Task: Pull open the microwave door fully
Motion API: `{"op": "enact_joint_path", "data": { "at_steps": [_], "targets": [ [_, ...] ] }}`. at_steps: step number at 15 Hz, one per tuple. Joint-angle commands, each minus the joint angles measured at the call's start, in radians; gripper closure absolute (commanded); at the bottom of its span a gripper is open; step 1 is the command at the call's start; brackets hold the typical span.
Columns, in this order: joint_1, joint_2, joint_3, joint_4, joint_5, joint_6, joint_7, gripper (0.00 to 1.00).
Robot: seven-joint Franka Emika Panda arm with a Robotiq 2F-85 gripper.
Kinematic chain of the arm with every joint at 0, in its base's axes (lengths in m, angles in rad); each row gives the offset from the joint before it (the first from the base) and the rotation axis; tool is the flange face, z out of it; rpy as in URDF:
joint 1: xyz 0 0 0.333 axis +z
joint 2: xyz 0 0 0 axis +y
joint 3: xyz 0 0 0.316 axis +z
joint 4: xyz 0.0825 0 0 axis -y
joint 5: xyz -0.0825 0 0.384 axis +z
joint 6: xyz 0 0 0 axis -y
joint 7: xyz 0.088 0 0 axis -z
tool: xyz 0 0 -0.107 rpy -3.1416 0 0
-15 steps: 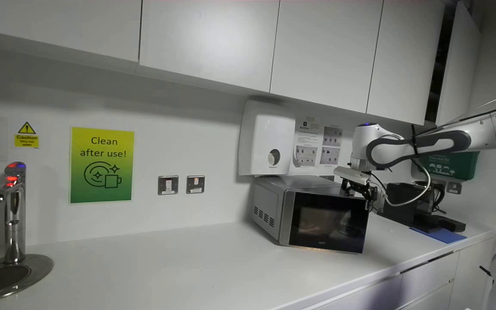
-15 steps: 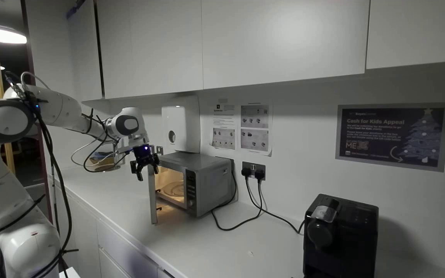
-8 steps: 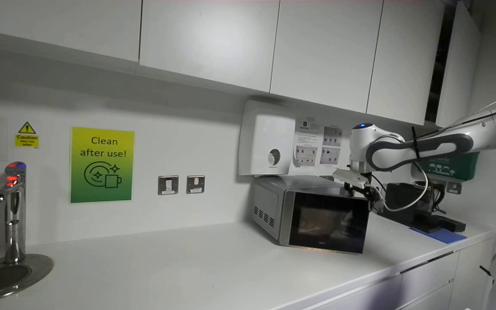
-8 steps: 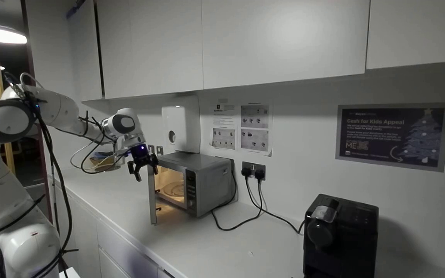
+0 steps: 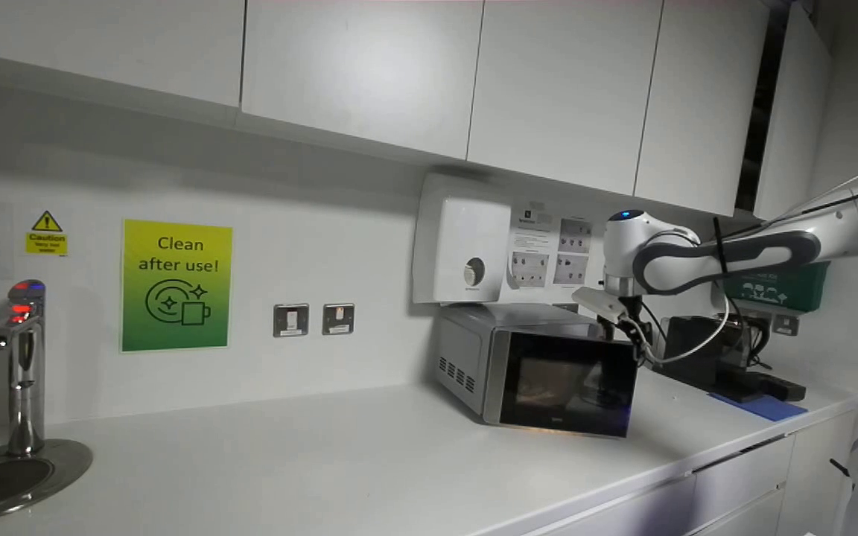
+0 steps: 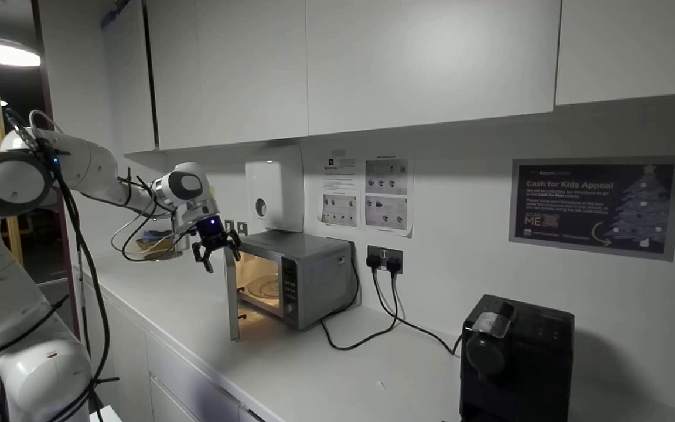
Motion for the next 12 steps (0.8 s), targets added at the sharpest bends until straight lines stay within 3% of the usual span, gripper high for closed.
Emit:
{"op": "enact_joint_path", "data": {
  "at_steps": [1,8,12],
  "targets": [
    [0.024,-0.011,-0.026,0.006,0.018,0.033,0.052,0.0],
    [0.053,-0.01,-0.082,0.0,0.189,0.066,0.001,0.0],
    [0.049,-0.025,-0.09,-0.007,0.219,0.079,0.014,0.0]
  ]
}}
